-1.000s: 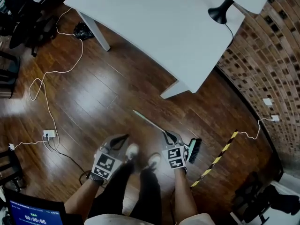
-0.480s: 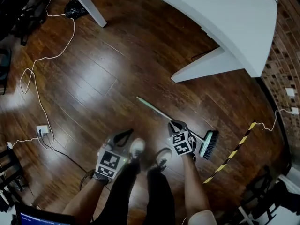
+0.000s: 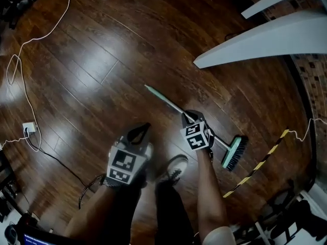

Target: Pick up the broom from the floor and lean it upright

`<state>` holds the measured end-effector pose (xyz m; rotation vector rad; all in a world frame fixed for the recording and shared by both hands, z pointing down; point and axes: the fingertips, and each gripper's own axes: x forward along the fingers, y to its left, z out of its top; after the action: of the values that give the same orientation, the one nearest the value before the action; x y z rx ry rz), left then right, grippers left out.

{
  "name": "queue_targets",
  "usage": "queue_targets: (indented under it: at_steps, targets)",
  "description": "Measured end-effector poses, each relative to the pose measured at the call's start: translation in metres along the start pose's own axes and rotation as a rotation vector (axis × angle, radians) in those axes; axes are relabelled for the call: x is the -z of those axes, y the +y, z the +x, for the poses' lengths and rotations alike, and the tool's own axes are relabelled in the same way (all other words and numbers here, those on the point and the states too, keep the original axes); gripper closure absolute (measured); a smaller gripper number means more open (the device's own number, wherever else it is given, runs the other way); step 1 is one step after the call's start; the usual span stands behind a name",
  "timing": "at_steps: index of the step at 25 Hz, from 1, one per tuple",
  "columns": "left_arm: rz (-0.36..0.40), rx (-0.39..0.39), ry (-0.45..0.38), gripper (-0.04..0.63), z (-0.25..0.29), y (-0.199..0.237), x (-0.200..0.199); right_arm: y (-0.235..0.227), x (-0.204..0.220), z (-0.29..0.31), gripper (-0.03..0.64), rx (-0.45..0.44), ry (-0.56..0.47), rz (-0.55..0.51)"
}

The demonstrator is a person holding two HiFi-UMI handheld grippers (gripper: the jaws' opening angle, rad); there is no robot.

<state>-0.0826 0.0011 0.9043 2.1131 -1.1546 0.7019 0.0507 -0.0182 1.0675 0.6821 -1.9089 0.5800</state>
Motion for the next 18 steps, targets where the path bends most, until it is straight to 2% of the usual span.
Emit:
queue_targets:
  at_steps: [3,7,11,14,18]
  targets:
    - [-0.018,0.007,0.018,0.595,0.013,-0.001,0.027,0.005,0.018,0.036,0.553,-0.013,0.060,-0.073]
    - [0.031,0.034,0.031,0.595,0.016,-0.003,0.048,0.009,0.034,0.072,0.552,-0.032,0.142,-0.212]
    - [0.055,0.026,0.025,0.595,0.008,0.002,0.053,0.016,0.051,0.098,0.551,-0.053,0.264,-0.323]
    - [0.049,0.022,0.036,0.595,0.005,0.002,0.055,0.011,0.058,0.104,0.551,-0.025,0.309,-0.328]
    - [0.052,0.024,0.048,0.595,0.006,0.000,0.058,0.008,0.056,0.104,0.543,-0.010,0.311,-0.324]
